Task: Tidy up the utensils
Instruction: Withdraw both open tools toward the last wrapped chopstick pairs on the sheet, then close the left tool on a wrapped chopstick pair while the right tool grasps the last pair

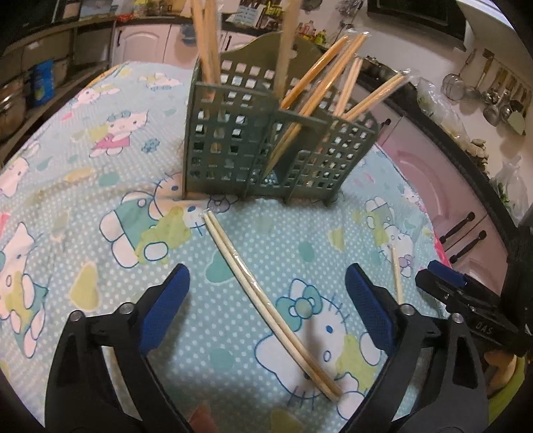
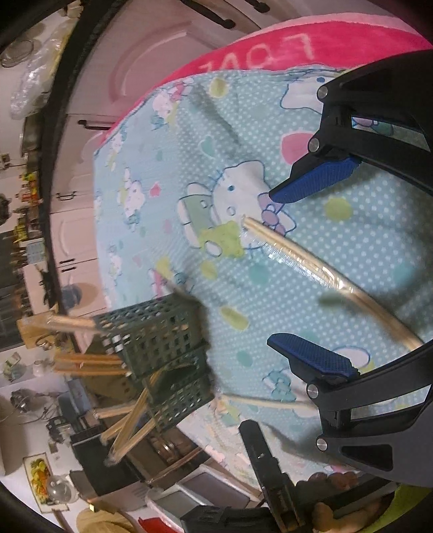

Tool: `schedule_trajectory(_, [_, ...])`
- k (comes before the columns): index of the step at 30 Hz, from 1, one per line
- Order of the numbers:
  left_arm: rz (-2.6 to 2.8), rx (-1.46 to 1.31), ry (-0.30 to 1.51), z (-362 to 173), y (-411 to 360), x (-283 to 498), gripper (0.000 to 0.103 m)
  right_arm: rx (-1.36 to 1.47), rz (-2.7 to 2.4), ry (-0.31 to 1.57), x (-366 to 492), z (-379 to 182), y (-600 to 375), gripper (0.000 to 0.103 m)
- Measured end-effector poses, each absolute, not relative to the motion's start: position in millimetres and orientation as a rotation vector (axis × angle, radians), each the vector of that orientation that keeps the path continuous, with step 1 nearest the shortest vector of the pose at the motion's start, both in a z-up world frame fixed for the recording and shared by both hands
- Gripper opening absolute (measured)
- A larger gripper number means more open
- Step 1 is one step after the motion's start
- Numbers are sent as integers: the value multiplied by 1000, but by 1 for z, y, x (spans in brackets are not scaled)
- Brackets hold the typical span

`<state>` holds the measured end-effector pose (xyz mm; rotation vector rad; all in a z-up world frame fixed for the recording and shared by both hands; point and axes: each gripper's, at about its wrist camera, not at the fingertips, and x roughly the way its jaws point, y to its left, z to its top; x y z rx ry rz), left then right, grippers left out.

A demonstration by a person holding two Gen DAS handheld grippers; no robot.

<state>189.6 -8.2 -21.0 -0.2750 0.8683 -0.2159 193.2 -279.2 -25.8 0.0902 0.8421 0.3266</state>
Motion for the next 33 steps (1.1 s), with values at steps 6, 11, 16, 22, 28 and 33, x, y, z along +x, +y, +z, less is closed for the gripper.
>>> schedule_trajectory(6, [-204,-340,919,-35,3,205,62,120,329,921,212,-41,-282,73])
schedule_trajectory(11, [-188,-366,947,-44,9,217,56,129,319,971,226,-50,-281,69])
schedule_trajectory(16, [-181,-372,955,-46,8,230,55,112,306,989,235,-52,-276,69])
schedule_trajectory(22, [-154,-328,968,-47,2,244,52,79,274,990,247,-57,-272,60])
schedule_trajectory(28, [-125,-322,969,-47,1,256,44,50,233,984,257,-57,-272,36])
schedule_trajectory(33, [-101,-328,963,-47,10,261,29,48,242,978,259,-57,-278,19])
